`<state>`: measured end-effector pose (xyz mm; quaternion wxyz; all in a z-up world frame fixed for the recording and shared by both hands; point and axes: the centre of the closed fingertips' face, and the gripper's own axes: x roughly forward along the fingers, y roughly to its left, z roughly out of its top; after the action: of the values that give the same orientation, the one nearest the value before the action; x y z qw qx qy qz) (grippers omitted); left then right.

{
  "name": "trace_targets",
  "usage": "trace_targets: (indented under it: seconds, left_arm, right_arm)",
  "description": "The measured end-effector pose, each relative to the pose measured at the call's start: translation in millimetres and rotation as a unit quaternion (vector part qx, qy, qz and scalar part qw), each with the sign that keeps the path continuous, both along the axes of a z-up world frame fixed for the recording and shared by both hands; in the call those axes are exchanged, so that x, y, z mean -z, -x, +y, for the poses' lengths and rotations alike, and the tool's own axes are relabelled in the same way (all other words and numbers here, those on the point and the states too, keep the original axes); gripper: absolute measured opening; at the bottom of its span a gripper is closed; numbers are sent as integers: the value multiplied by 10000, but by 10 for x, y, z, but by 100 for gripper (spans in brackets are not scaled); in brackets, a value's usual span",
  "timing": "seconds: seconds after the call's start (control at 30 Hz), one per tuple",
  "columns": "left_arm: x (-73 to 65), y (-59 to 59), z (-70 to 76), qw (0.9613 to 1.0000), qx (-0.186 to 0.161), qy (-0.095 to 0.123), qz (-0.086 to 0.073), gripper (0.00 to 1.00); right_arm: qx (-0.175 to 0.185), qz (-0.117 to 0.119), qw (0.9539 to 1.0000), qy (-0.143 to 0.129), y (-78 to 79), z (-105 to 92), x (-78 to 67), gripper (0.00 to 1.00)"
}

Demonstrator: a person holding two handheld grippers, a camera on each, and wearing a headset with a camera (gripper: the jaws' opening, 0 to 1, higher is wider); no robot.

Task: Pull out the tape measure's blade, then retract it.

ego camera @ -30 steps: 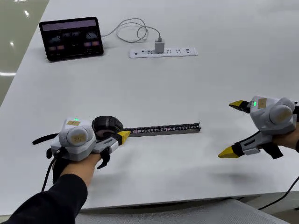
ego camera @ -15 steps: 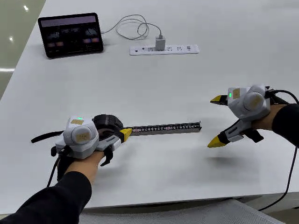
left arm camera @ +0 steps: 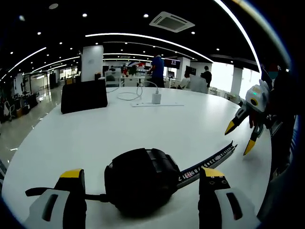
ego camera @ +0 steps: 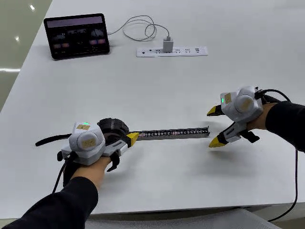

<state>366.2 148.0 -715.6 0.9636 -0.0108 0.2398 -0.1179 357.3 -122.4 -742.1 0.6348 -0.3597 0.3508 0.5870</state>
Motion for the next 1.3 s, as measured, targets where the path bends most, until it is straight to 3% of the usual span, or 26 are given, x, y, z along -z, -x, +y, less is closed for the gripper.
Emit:
trace_targets:
  seconds: [0.57,0.77,1.03,1.17,1.3]
  left_arm:
    - [17,0,40,10000,-44,38,48,95]
    - [22,-9,31,10000,-41,58,48,95]
    - [40,-15,4,9998,-68,162,131,88]
    - [13,-54,-44,9998,-36,176,96,81]
    - [36,-56,-79,9992,-94,274,290,76]
  right_arm:
    - [-204,305,9990,268,44,-11,128,19]
    - [-89,340,9991,247,25,-20,134,12]
    - [-115,240,9988,417,45,-14,157,11]
    - [-145,196,9983,538,48,-6,163,11]
    - [-57,207,9979,613,32,-19,176,11]
